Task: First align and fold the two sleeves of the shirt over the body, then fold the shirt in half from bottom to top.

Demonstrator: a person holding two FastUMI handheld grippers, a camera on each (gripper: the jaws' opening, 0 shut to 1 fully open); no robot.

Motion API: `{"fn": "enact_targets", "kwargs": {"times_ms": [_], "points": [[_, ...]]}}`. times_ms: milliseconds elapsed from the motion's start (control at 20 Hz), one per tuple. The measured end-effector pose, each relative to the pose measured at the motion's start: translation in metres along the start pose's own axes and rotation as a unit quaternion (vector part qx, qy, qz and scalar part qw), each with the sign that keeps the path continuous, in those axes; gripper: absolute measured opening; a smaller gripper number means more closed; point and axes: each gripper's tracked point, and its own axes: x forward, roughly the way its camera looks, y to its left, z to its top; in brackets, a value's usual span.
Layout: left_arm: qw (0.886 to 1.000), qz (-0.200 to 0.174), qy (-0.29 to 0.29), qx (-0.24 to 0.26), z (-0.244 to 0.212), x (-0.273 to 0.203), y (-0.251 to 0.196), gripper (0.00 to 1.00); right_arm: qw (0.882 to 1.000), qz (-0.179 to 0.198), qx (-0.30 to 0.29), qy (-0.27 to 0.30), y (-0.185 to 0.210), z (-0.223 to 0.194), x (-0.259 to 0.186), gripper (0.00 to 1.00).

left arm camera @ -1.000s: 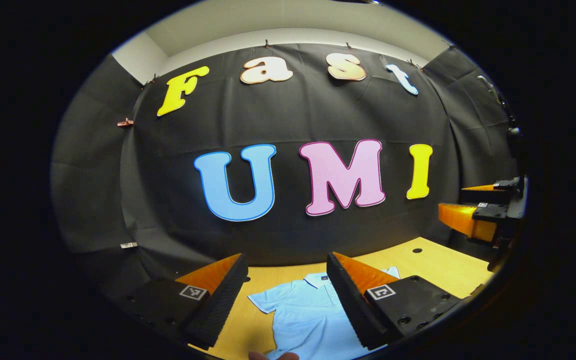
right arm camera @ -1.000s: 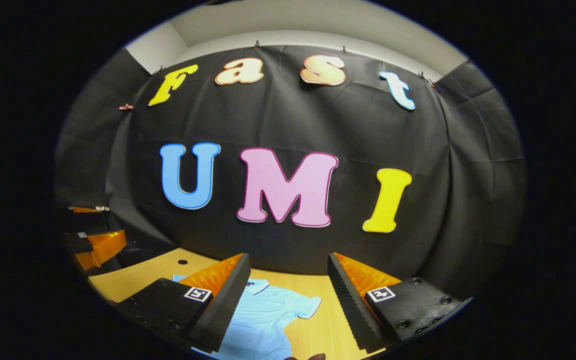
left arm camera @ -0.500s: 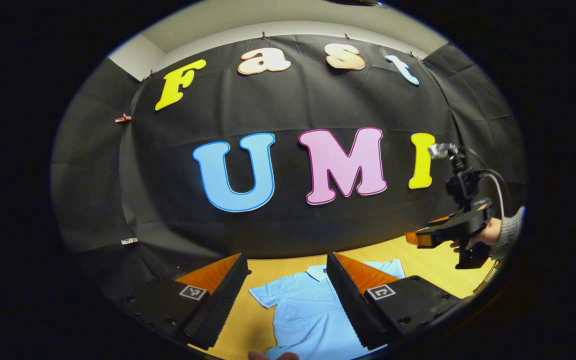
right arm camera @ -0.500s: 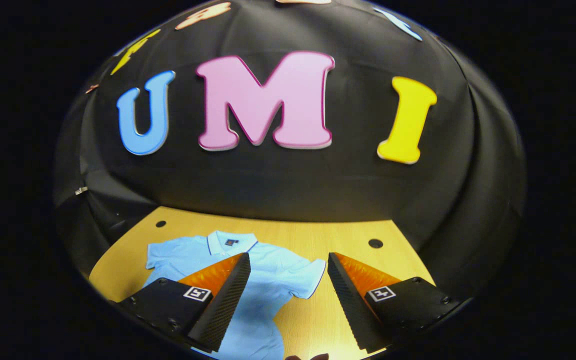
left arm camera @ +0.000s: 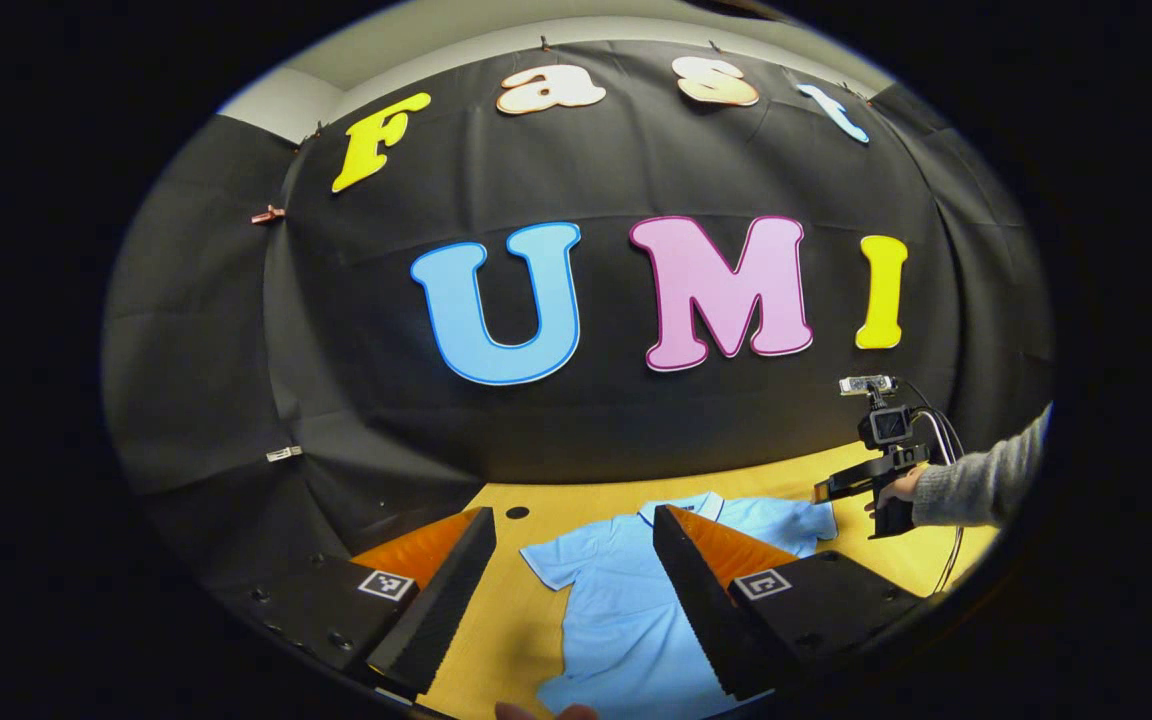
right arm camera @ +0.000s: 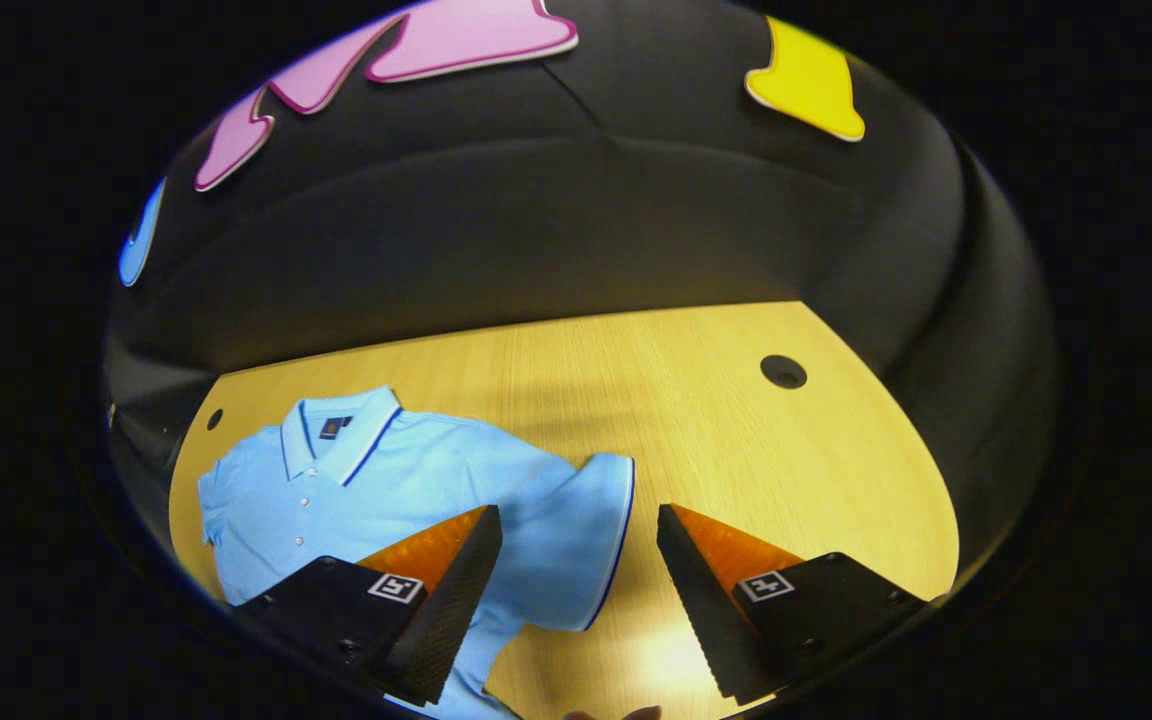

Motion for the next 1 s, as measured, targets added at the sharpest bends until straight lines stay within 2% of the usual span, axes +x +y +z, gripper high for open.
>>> {"fn": "enact_targets", "kwargs": {"times_ms": [250,650,750,800,850,900,1000], "points": [[1.000,0.011,0.012,0.009,-0.007,-0.003,-0.001,1.00,0.999,-0.017,-0.002,0.028,-0.007,-0.012,0.045,0.98],[1.000,0.021,0.012,0.003,-0.010,-0.007,0.000,0.98,0.998,-0.020,-0.012,0.051,-0.002,-0.021,0.060,0.97],[1.000,0.022,0.014,0.003,-0.013,-0.007,0.001,0.98,0.998,-0.016,-0.016,0.051,0.002,-0.022,0.060,0.90],[1.000,0.022,0.015,0.002,-0.015,-0.008,0.002,0.98,0.998,-0.014,-0.017,0.053,0.005,-0.023,0.060,0.77],[1.000,0.024,0.015,0.001,-0.014,-0.008,0.003,0.98,0.998,-0.013,-0.017,0.055,0.007,-0.024,0.059,0.73],[1.000,0.025,0.014,0.000,-0.015,-0.008,0.004,0.98,0.998,-0.010,-0.017,0.057,0.010,-0.025,0.057,0.49],[1.000,0.025,0.014,-0.001,-0.015,-0.008,0.005,0.98,0.998,-0.003,-0.014,0.060,0.017,-0.027,0.056,0.19]]}}
